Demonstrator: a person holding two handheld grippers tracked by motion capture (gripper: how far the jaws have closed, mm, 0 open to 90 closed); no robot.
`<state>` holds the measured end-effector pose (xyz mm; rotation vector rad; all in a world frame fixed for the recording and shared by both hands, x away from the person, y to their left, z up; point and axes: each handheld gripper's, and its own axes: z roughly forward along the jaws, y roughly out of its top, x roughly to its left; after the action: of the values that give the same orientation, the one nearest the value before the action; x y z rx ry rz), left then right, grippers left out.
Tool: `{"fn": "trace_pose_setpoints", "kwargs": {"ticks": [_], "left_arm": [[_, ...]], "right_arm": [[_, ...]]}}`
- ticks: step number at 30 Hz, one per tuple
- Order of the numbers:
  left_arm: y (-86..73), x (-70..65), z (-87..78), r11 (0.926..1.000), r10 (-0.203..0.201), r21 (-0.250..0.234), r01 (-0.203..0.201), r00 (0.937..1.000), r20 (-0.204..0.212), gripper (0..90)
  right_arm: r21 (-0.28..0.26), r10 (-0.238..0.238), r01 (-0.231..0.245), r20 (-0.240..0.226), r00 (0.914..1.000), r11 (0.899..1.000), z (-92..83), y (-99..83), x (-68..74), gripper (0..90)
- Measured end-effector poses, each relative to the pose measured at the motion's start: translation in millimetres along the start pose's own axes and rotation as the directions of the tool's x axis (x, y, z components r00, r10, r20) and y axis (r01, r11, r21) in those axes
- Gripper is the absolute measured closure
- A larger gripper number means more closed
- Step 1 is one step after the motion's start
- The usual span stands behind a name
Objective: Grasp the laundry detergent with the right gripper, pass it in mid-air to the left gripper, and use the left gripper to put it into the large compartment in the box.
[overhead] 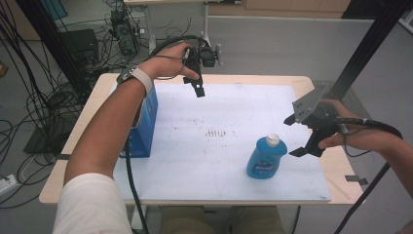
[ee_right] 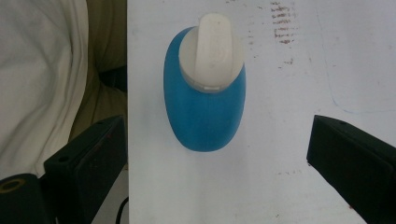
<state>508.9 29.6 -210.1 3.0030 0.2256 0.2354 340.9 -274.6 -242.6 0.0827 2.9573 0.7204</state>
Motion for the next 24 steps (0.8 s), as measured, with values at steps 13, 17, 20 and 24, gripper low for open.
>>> {"fn": "trace_pose_setpoints", "kwargs": {"ticks": [13, 17, 20, 24], "left_arm": [[0.1, -0.9, 0.7, 1.0, -0.002, -0.004, 0.002, 1.0, -0.001, 8.0], [-0.4, -1.1, 1.8, 1.0, -0.003, -0.002, 0.003, 1.0, -0.001, 8.0], [-0.5, -1.0, 1.9, 1.0, -0.004, -0.002, 0.004, 1.0, -0.001, 8.0], [-0.6, -1.0, 2.0, 1.0, -0.005, -0.001, 0.005, 1.0, -0.001, 8.1]], "right_arm": [[-0.025, -0.006, 0.006, 0.011, 0.9999, 1.0, 4.6, -8.5, 1.5, 5.2], [-0.037, 0.004, -0.003, 0.013, 0.9999, 0.999, 7.6, -14.5, 1.5, 5.2], [-0.042, 0.006, -0.005, 0.014, 0.9999, 0.999, 8.9, -17.0, 1.6, 5.2], [-0.05, 0.017, -0.016, 0.011, 0.9998, 0.999, 11.1, -22.6, 1.5, 5.3]]}}
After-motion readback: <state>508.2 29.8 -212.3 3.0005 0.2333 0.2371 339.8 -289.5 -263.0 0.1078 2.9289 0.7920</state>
